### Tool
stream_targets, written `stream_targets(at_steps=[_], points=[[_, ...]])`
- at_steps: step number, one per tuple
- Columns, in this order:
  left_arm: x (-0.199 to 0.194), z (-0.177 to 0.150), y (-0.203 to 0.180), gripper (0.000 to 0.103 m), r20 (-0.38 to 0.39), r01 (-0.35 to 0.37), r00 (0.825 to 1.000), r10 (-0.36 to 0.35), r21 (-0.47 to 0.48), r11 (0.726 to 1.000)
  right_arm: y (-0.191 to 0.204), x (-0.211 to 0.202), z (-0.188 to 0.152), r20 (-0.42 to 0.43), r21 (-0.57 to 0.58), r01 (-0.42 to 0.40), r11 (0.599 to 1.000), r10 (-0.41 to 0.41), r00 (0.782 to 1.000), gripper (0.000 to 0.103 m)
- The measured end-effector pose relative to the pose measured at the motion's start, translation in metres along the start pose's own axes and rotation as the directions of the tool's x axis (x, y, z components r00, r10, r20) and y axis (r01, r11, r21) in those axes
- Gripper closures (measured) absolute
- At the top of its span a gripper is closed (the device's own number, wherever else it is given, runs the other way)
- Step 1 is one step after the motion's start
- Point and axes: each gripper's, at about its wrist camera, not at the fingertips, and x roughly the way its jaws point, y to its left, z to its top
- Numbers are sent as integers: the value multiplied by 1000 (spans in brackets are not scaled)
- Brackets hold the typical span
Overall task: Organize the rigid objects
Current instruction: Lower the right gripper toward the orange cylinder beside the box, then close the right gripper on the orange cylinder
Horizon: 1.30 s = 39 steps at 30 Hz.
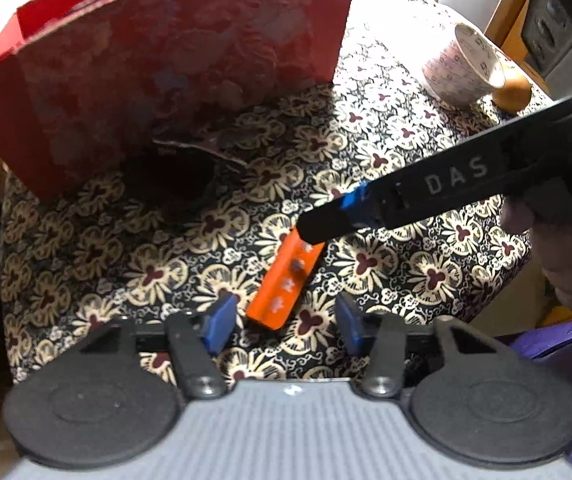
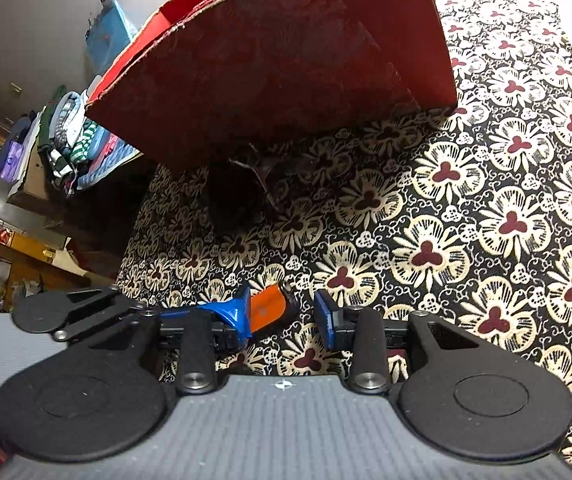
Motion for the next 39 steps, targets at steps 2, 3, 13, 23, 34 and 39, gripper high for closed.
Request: stream_targets(at_steps=[2,3,13,23,34,39], points=[[2,0,0,64,5,5,1000,-5,-4,1000,-1,0,0,-2,6,-5,1000,5,1000,86],[2,1,1,66,8,9,1000,-9,-7,1000,-1,0,0,-5,8,-9,1000,9,1000,86],[4,7,16,85,14,100,995,-99,-110,989,-10,-1,-1,-7,71,-71,995,71,997,85],[8,9,49,85,69,298,954,-292,-338,893,-24,-2,4,-18,171,-127,977,132,991,85],[-37,42,43,85,187,336,937,-295,-244,910,-10,-38,23,103,145,-204,968,191,976,103],[-76,77,45,85,304,326,915,-267,-163,931,22,-75,60,216,-7,-210,978,206,954,103]])
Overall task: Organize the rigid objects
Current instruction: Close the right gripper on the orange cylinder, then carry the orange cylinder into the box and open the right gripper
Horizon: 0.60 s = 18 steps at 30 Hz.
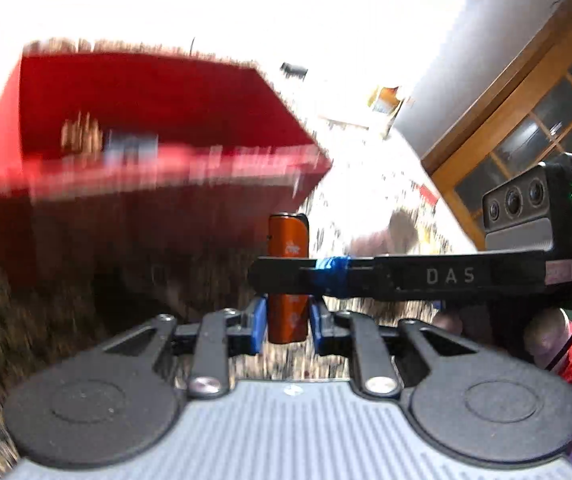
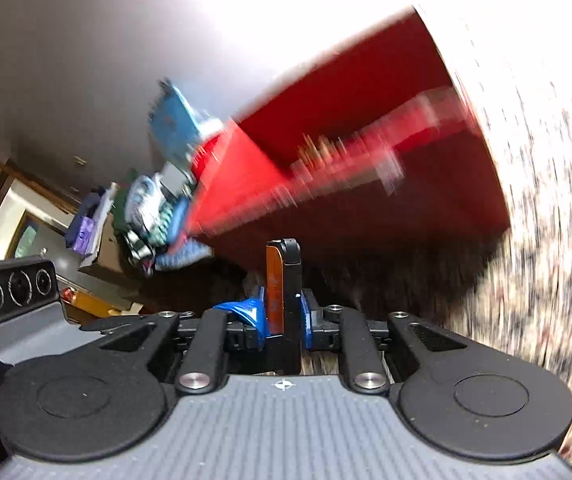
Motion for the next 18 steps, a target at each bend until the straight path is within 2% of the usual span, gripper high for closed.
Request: stream_targets(at_steps=[5,8,13,18], points=[[-16,47,-5,85,112,-43,993,38,51,998,23,3,50,75,-95,-9,995,16,997,103],[-18,69,0,85,149,-98,985,87,68,993,27,21,78,71,-132,-5,991,15,997,103],[-2,92,30,85,124,-192,975,187,33,981,28,77,111,-33,-134,10,991,-15,999,103],[20,95,73,85,48,-246,968,248,-50,968,21,131,120,-160,-138,38,990,-60,985,103]])
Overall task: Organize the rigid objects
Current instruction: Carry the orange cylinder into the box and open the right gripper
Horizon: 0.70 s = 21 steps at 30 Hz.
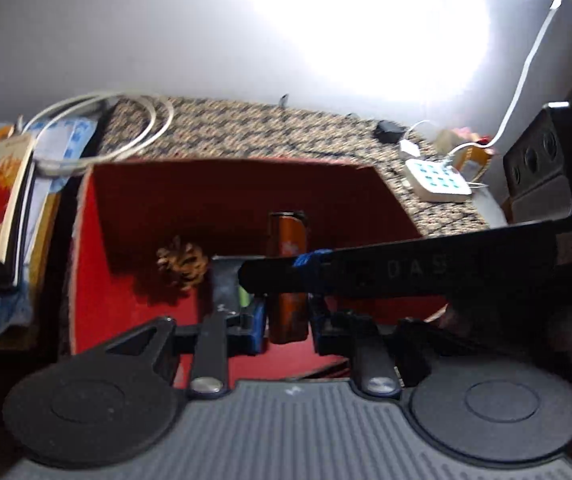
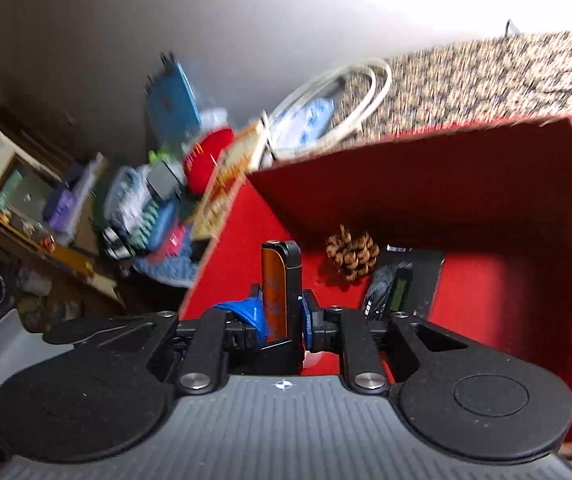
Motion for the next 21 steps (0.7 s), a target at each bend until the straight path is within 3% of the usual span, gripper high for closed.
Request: stream_targets(at_steps=[4,9,16,21], points=[[17,-4,21,85,-44,-51,998,50,-39,998,2,30,2,-66,-31,28,999,-30,997,103],[32,-10,22,85,-81,-107,991,106,-10,994,0,50,2,-118,-32,85,996,-88,989,102],[39,-15,24,85,-93,-176,980,176,9,984,-19,52,4,-112,68,35,997,-27,993,95],[38,-14,25,85,-86,-206,975,206,13,979,-12,46,3,-75,31,46,998,-44,996,95]])
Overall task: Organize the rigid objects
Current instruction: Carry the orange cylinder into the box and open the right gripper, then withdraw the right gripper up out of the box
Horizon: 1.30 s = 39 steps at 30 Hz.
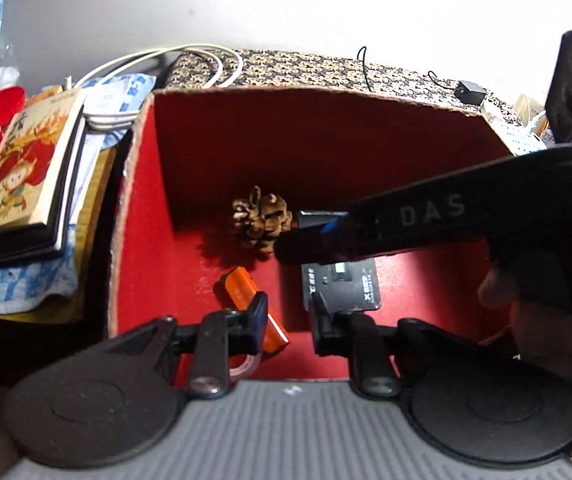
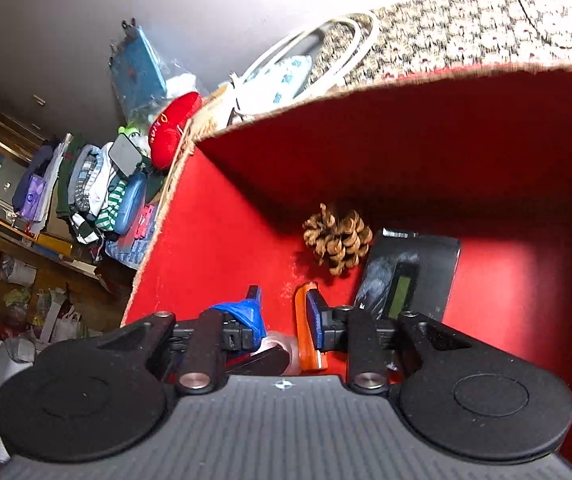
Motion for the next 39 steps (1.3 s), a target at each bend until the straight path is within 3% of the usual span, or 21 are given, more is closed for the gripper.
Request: stream_targets(at_steps=[7,13,18,27,36,39], points=[[-3,13,-19,82,59,-102,993,97,80,992,-8,-24,2,93,-58,113,992,-107,990,95],[3,24,-34,73,67,-163,985,157,102,981,-21,-46,-3,199,-46,250,967,-236,951,95],[5,25,-47,53,73,-214,976,206,114,970,-29,-56,-11,246,-5,262,965,-253,936,95],[0,23,-54,47,94,-276,959,266,111,955,-40,-52,-17,277,23,301,953,-295,914,96],[-18,17,-51,40,117,-323,942,314,59,945,-26,-65,-29,326,25,305,952,-297,898,95],[-26,16,-50,38,120,-316,943,310,39,948,-17,-72,-35,343,24,304,952,-294,892,95]])
